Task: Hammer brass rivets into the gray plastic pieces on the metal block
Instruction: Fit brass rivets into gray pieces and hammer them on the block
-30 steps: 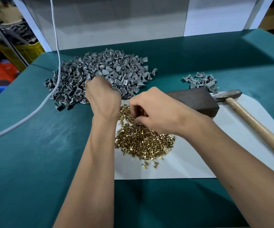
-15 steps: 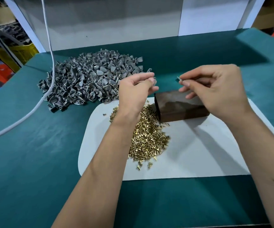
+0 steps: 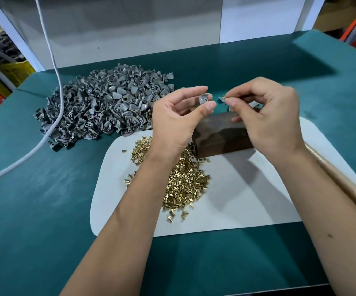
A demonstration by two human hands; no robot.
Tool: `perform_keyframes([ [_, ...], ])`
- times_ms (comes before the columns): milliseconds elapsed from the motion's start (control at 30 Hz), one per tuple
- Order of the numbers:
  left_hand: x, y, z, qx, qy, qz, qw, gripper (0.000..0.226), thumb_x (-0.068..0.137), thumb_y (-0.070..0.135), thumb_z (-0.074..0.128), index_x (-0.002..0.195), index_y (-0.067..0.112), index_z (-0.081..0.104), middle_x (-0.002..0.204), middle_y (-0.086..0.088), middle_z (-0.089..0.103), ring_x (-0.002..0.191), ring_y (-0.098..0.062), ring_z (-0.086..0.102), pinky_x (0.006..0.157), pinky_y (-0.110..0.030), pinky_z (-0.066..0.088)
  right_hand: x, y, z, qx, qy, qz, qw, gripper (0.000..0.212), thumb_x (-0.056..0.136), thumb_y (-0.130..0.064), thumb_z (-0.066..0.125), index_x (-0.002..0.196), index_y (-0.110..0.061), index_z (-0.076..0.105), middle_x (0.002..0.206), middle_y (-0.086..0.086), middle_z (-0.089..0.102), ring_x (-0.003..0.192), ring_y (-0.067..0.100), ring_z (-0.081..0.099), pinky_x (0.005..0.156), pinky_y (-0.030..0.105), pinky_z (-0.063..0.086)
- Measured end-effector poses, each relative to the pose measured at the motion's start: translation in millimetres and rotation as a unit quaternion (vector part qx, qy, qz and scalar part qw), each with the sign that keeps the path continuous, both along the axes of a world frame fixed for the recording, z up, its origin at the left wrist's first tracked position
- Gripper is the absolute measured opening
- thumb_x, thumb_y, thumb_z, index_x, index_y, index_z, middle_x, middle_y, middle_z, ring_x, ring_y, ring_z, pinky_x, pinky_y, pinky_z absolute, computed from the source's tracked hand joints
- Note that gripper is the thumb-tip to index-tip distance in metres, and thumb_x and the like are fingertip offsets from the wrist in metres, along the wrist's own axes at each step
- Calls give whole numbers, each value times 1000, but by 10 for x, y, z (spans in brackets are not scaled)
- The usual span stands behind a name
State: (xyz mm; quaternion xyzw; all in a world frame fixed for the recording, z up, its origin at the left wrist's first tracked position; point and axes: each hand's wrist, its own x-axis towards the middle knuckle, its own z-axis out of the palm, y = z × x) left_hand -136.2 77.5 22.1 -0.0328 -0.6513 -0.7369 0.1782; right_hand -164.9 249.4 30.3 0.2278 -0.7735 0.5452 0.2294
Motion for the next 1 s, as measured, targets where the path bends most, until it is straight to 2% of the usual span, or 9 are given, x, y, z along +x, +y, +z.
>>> perform_keyframes([
  [100, 4, 8, -10, -19, 0, 6, 1000, 31, 80, -1, 83, 108, 7, 76, 104, -15, 78, 102, -32, 73, 98, -55, 57, -12, -32, -37, 27, -6, -3, 1000, 3, 91, -20, 73, 92, -18, 75, 85, -5, 71, 79, 17, 69, 71, 44, 61],
  [233, -2, 16, -11, -17, -9, 2, 1000, 30, 84, -6, 77, 110, 7, 75, 107, -15, 77, 106, -35, 72, 99, -51, 57, 10, -56, -34, 32, -3, -2, 999, 6, 93, -18, 68, 93, -20, 72, 87, -5, 70, 82, 17, 69, 77, 46, 59],
  [333, -4, 31, -2, -9, -6, -18, 1000, 32, 87, -12, 69, 112, 7, 75, 105, -14, 77, 100, -29, 74, 96, -42, 59, 49, -86, -19, 47, 6, -1, 999, 8, 94, -14, 67, 95, -18, 73, 89, -5, 71, 83, 12, 69, 78, 41, 59],
  [433, -7, 40, -2, -17, 3, -22, 1000, 33, 87, -14, 68, 113, 5, 74, 101, -12, 77, 94, -22, 73, 94, -41, 60, 77, -110, -9, 60, 12, -8, 998, 7, 94, -12, 68, 95, -14, 74, 90, -3, 72, 84, 10, 68, 78, 35, 58],
  [633, -4, 41, -17, -13, 7, -6, 1000, 22, 83, -12, 73, 98, 4, 76, 93, -15, 77, 90, -25, 73, 92, -44, 60, 86, -120, 6, 70, -2, -25, 997, 5, 92, -14, 69, 92, -13, 74, 86, -3, 72, 80, 12, 69, 77, 32, 57],
  [800, 1, 57, -22, -17, 8, 1, 1000, 21, 82, -11, 76, 96, 4, 77, 92, -15, 78, 88, -26, 74, 94, -47, 60, 98, -130, 14, 73, -2, -41, 997, 5, 90, -16, 70, 88, -18, 74, 79, -12, 70, 73, 6, 66, 70, 17, 49],
  [933, 7, 54, -19, -20, 8, 0, 1000, 22, 80, -13, 77, 92, 5, 77, 88, -11, 78, 84, -22, 73, 90, -43, 61, 106, -127, 9, 109, 3, -38, 993, 6, 92, -14, 68, 89, -14, 73, 74, -14, 66, 67, 0, 60, 67, 7, 38],
  [1000, 11, 57, -17, -21, 7, -2, 1000, 21, 79, -13, 77, 92, 3, 77, 87, -11, 77, 82, -21, 73, 87, -40, 61, 111, -126, 11, 123, 11, -38, 992, 8, 93, -13, 66, 89, -12, 73, 74, -9, 67, 67, 4, 60, 68, 9, 39],
])
